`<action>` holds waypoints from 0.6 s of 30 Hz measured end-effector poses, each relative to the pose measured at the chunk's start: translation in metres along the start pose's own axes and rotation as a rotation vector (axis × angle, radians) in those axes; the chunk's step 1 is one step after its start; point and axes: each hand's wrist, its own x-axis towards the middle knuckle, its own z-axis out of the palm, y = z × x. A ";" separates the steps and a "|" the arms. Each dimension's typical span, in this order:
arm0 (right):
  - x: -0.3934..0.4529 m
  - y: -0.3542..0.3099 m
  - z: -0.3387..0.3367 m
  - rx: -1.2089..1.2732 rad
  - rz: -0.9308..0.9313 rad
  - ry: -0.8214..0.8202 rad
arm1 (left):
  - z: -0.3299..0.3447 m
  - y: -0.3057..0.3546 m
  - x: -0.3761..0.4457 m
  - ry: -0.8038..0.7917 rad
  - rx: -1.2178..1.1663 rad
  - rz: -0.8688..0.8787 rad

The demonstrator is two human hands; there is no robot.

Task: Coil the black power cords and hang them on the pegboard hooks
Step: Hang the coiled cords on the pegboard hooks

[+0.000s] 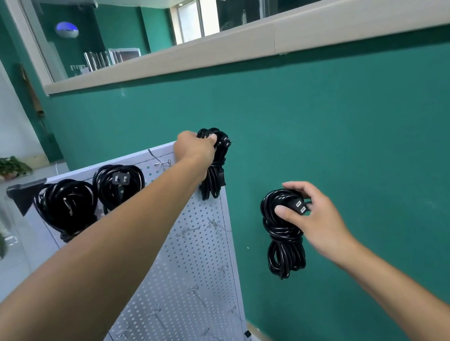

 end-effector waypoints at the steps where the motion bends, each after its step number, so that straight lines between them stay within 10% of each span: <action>1: -0.001 0.000 0.001 0.006 0.002 0.001 | -0.001 -0.002 -0.003 0.019 0.014 0.020; 10: -0.014 0.004 0.019 0.093 0.009 0.045 | -0.030 -0.080 -0.137 -0.236 -0.012 0.274; 18: -0.037 0.007 0.060 0.399 0.114 0.079 | -0.068 -0.194 -0.217 -0.580 -0.290 -0.320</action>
